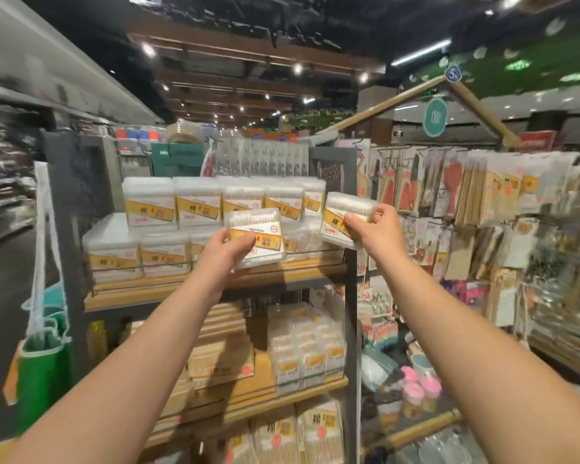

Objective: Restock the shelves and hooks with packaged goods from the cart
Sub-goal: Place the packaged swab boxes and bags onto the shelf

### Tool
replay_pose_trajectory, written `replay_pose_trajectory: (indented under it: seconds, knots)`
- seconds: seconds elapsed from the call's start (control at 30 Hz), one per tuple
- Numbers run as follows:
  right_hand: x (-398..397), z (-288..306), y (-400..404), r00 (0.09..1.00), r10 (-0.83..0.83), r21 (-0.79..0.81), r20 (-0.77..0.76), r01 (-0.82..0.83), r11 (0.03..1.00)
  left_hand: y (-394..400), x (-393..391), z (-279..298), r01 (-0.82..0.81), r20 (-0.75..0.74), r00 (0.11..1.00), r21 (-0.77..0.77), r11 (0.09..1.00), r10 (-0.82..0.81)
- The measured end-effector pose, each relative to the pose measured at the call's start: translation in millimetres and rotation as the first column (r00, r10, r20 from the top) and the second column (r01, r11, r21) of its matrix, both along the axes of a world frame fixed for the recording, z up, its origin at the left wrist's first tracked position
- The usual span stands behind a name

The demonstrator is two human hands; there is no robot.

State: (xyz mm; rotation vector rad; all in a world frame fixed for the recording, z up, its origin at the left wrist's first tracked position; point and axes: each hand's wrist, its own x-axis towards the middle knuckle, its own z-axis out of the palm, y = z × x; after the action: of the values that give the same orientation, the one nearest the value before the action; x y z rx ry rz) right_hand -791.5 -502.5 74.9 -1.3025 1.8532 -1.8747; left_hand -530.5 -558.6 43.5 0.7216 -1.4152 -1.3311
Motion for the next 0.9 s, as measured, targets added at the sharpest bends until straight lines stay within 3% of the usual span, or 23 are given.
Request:
replay_pose_trajectory:
  seconds: [0.13, 0.37, 0.53, 0.67, 0.77, 0.9]
  knots:
    - [-10.0, 13.1, -40.9, 0.997, -0.021, -0.008, -0.071, 0.021, 1.000, -16.2, -10.4, 4.4, -0.082, -0.023, 0.996, -0.013, 0.997, 0.081]
    - [-2.1, 6.8, -80.7, 0.995, 0.025, 0.018, -0.095, -0.024, 1.000, -33.9, -14.9, 4.1, -0.087, -0.078, 0.993, 0.041, 0.995, 0.090]
    - [-0.6, 4.1, -89.0, 0.996, 0.007, 0.003, -0.093, -0.006, 1.000, -42.4, -7.9, 6.2, -0.107, -0.049, 0.993, -0.015, 0.994, 0.106]
    - [0.6, 0.8, -88.2, 0.984, 0.020, -0.023, -0.179, -0.024, 0.999, -51.8, 5.5, 9.8, -0.125, -0.095, 0.988, -0.044, 0.991, 0.120]
    - [1.2, -7.1, -86.2, 0.965, -0.063, -0.060, -0.256, 0.049, 0.997, -56.2, 6.8, 9.6, -0.085, -0.115, 0.990, -0.044, 0.995, 0.079]
    - [5.1, -17.5, -89.7, 0.975, -0.138, -0.071, -0.174, 0.127, 0.989, -56.8, -1.8, 9.1, -0.052, -0.103, 0.994, -0.051, 0.997, 0.047]
